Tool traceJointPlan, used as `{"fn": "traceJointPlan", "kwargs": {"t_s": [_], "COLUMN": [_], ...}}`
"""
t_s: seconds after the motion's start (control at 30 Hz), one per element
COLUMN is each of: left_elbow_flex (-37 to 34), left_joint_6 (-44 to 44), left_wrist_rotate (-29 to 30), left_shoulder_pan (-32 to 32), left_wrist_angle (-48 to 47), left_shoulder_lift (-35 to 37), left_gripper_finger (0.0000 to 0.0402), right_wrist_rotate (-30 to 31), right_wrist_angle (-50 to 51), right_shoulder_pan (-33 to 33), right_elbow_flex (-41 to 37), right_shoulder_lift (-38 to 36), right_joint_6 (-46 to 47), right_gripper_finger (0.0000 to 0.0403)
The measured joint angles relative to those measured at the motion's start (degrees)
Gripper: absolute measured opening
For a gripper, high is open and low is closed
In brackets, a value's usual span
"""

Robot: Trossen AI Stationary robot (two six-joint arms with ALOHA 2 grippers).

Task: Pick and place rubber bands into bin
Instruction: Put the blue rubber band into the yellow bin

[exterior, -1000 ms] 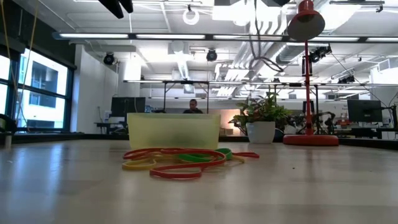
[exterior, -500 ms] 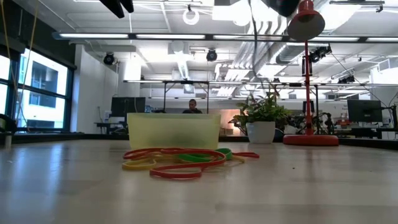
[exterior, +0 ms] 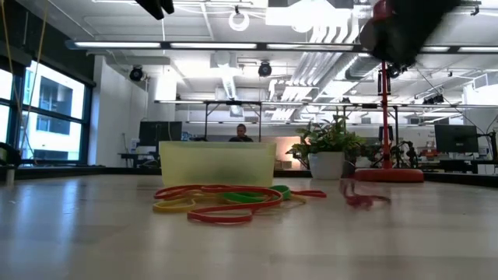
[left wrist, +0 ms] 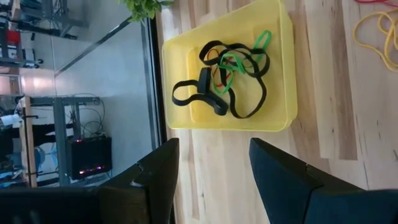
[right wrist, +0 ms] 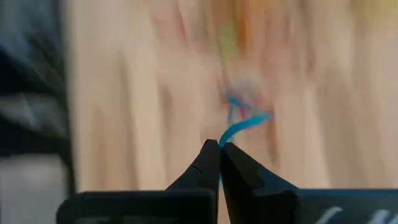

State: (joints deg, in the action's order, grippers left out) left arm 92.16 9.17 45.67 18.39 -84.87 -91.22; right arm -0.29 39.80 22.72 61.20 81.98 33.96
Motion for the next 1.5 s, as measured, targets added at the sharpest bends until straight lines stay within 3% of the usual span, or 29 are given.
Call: {"fn": "traceJointPlan", "kwargs": {"t_s": [0.07,0.23,0.33,0.4,0.6,0.8,0.93,1.07,1.3,1.5], "left_elbow_flex": [0.0,0.0,0.0,0.0,0.0,0.1,0.1,0.0,-0.1,0.0], "left_joint_6": [-0.1,-0.6,-5.5,-11.7,-33.2,-37.3,-36.4,-35.3,-33.5,-30.3], "left_wrist_rotate": [0.0,0.0,-0.4,-2.3,-13.1,-29.2,-37.5,-39.7,-37.9,-29.9], "left_shoulder_pan": [0.0,0.0,0.0,0.0,-1.0,-6.6,-9.5,-10.3,-9.2,-7.3], "left_wrist_angle": [0.1,3.9,12.3,21.1,47.6,55.7,53.4,47.6,34.5,22.1], "left_shoulder_lift": [0.0,0.0,0.0,0.0,-1.5,-8.5,-13.9,-17.1,-14.9,-12.0], "left_gripper_finger": [0.0186,0.0186,0.0186,0.0186,0.0186,0.0186,0.0186,0.0186,0.0186,0.0186], "right_wrist_rotate": [-0.1,10.3,15.5,15.8,19.1,20.5,22.6,24.2,26.7,23.9], "right_wrist_angle": [2.0,-5.7,-7.3,-6.8,-11.6,-7.2,-5.5,-4.7,-9.3,-19.5], "right_shoulder_pan": [1.4,3.5,4.0,4.0,4.4,4.3,5.0,5.1,2.4,-3.4], "right_elbow_flex": [-2.0,-3.7,-3.6,-3.7,-3.6,-3.7,-3.7,-3.7,-3.7,-3.6], "right_shoulder_lift": [0.9,-0.7,-2.8,-3.5,-5.5,-5.4,-5.8,-6.2,-7.4,-7.5], "right_joint_6": [3.4,10.4,11.1,11.0,9.3,11.6,12.4,12.2,4.7,-6.1], "right_gripper_finger": [0.0000,0.0000,0.0000,0.0000,0.0000,0.0000,0.0000,0.0000,0.0000,0.0000]}}
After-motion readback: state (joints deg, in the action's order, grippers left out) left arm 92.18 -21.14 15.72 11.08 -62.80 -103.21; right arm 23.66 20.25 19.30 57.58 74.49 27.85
